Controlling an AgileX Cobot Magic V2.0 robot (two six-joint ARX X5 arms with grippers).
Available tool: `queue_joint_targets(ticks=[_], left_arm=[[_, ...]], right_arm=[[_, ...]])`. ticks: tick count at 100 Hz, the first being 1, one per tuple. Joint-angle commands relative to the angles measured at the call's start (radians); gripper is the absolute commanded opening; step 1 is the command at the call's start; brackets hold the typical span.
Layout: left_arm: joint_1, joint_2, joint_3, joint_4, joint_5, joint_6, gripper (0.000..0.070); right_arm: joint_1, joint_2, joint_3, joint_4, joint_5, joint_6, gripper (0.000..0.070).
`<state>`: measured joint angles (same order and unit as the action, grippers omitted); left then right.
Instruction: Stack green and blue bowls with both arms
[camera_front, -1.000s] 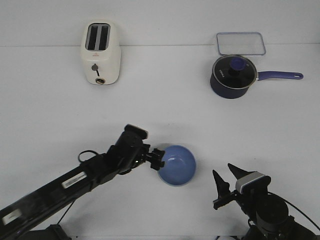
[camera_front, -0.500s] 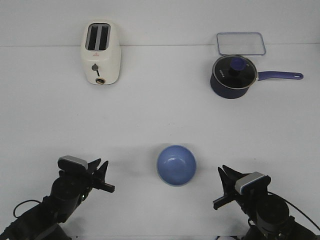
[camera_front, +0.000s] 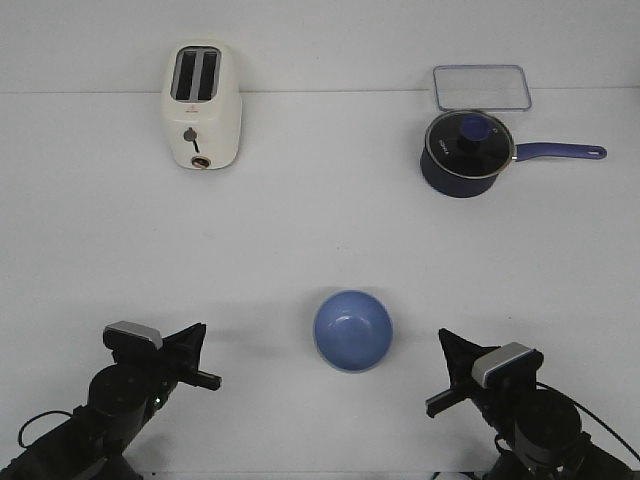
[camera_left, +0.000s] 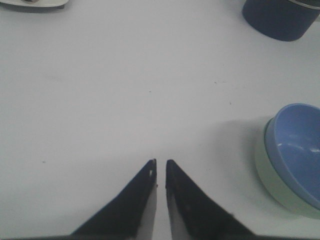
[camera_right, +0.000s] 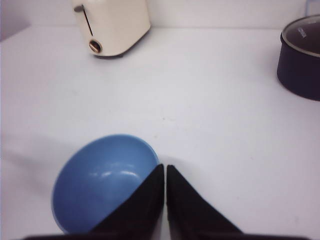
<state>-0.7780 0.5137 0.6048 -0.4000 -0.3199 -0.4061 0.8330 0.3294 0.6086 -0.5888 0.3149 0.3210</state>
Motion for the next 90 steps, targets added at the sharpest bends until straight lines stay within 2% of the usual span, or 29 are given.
queue_joint_targets(ticks=[1, 19, 25, 32, 41, 50, 56, 68, 90], left_arm=[[-0.008, -0.009, 0.017, 0.013, -0.005, 0.002, 0.0015], [-0.007, -0.041, 0.017, 0.012, -0.003, 0.006, 0.0015], [0.025, -0.069, 0.014, 0.01, -0.016, 0.137, 0.0015], [0.106, -0.108, -0.02, 0.053, 0.009, 0.241, 0.0015], [0.272, -0.19, -0.128, 0.173, 0.108, 0.34, 0.0015], [0.462, -0.288, -0.267, 0.286, 0.208, 0.404, 0.0015], [0.571, -0.351, -0.354, 0.336, 0.251, 0.416, 0.0015], [0.707, -0.446, -0.49, 0.415, 0.259, 0.391, 0.0015], [0.766, -0.511, -0.591, 0.435, 0.26, 0.388, 0.0015]], right_arm=[[0.01, 0.003, 0.005, 0.018, 0.0, 0.011, 0.0009], [0.01, 0.003, 0.005, 0.02, 0.0, 0.011, 0.0009], [0.01, 0.003, 0.005, 0.019, 0.0, 0.011, 0.0009], [0.01, 0.003, 0.005, 0.02, 0.0, 0.011, 0.0009], [0.01, 0.003, 0.005, 0.019, 0.0, 0.011, 0.0009], [0.01, 0.003, 0.005, 0.019, 0.0, 0.011, 0.0008], [0.01, 0.003, 0.005, 0.019, 0.0, 0.011, 0.0009], [0.01, 0.003, 0.005, 0.02, 0.0, 0.011, 0.0009], [0.01, 0.003, 0.005, 0.02, 0.0, 0.011, 0.0009]])
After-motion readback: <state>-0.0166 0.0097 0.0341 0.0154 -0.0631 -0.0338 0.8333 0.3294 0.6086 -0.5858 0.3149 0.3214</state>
